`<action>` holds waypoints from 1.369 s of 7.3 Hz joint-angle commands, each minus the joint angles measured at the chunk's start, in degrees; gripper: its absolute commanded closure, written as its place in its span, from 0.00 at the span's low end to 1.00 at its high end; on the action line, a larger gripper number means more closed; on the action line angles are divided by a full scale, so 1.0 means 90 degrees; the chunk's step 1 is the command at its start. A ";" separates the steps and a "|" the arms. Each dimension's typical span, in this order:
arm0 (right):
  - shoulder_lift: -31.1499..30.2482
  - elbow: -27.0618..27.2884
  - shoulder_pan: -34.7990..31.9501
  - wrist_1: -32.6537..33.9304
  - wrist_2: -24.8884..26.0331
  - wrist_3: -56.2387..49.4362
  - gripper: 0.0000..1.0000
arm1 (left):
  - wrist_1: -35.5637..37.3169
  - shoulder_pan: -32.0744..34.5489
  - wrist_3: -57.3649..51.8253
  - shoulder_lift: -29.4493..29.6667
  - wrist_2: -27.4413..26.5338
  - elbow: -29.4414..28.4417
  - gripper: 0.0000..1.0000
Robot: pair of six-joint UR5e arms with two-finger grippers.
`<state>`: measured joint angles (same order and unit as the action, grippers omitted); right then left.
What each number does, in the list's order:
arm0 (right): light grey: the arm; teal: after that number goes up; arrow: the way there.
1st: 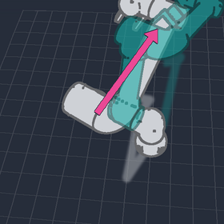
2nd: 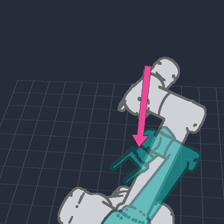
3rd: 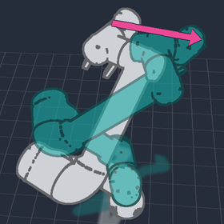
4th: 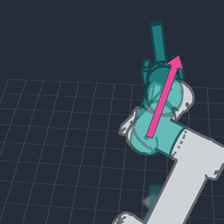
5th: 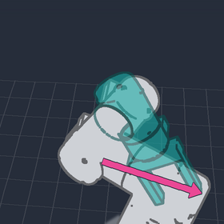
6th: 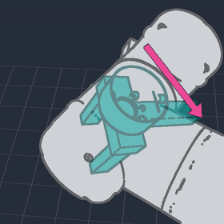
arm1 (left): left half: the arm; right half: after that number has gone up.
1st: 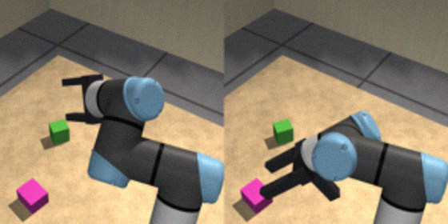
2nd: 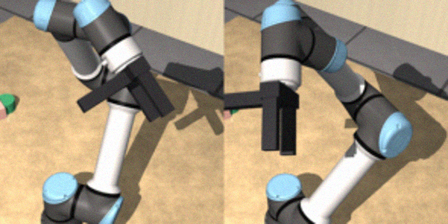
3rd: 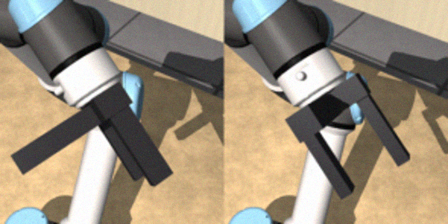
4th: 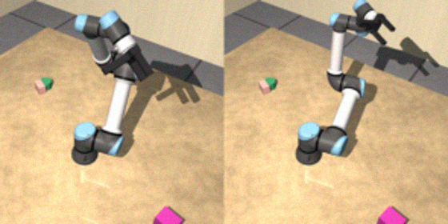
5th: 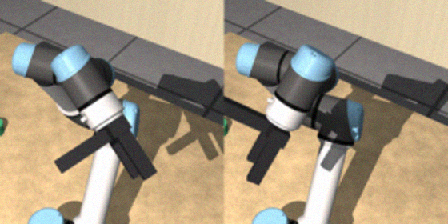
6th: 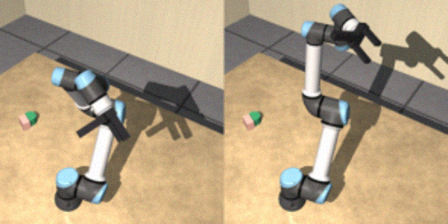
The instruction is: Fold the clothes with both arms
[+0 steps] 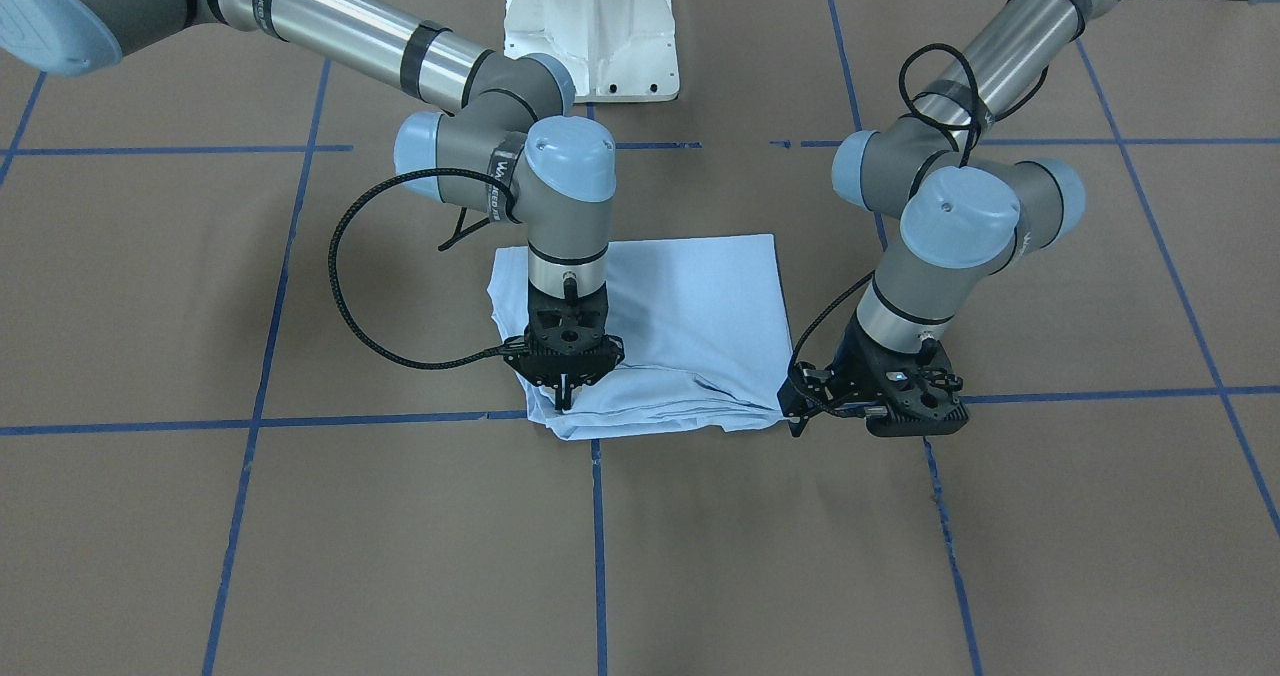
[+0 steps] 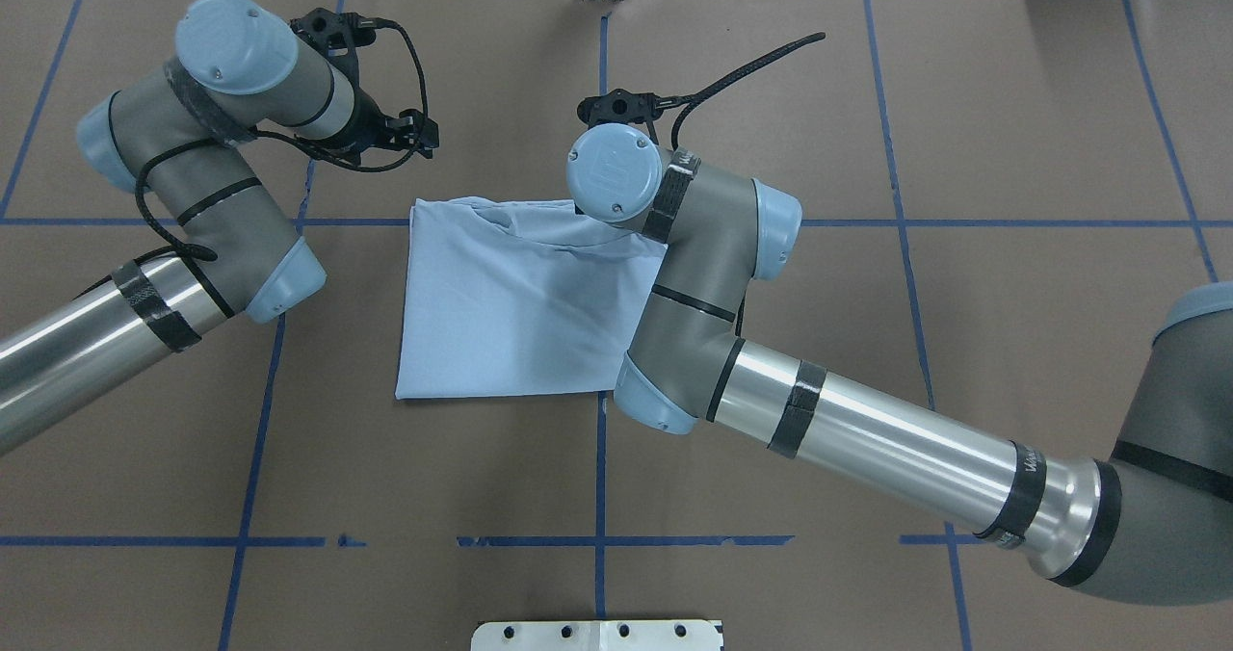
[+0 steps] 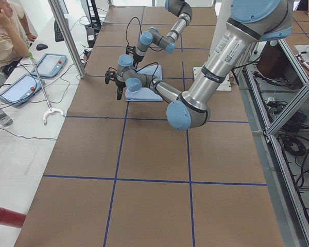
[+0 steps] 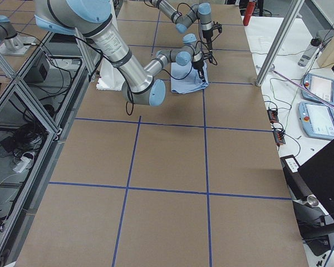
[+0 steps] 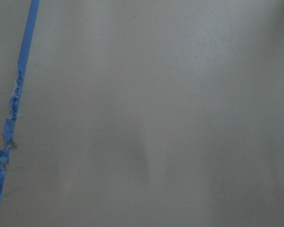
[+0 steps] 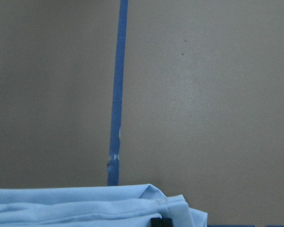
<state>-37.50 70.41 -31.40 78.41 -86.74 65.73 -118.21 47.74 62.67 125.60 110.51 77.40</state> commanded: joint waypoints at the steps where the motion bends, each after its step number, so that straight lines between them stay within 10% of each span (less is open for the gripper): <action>1: -0.0004 -0.0020 -0.0055 0.0008 0.0048 0.0011 1.00 | 0.0000 -0.0002 0.0000 0.0000 -0.0003 0.0023 0.00; 7: -0.0004 -0.0391 -0.0192 0.0018 0.0126 -0.0019 1.00 | 0.0010 -0.0002 0.0010 0.0000 -0.0003 0.0072 0.00; 9: 0.0035 -0.0391 -0.0396 -0.0002 0.0049 -0.0076 0.01 | 0.0010 -0.0031 0.0068 0.0010 -0.0013 0.0062 0.00; 10: 0.0084 -0.0372 -0.0601 -0.0002 -0.0339 -0.0184 0.00 | 0.0010 -0.0041 0.0097 0.0029 -0.0022 0.0062 0.00</action>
<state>-37.19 66.93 -34.94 78.42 -86.93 65.02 -118.13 47.51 63.21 125.71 110.40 77.97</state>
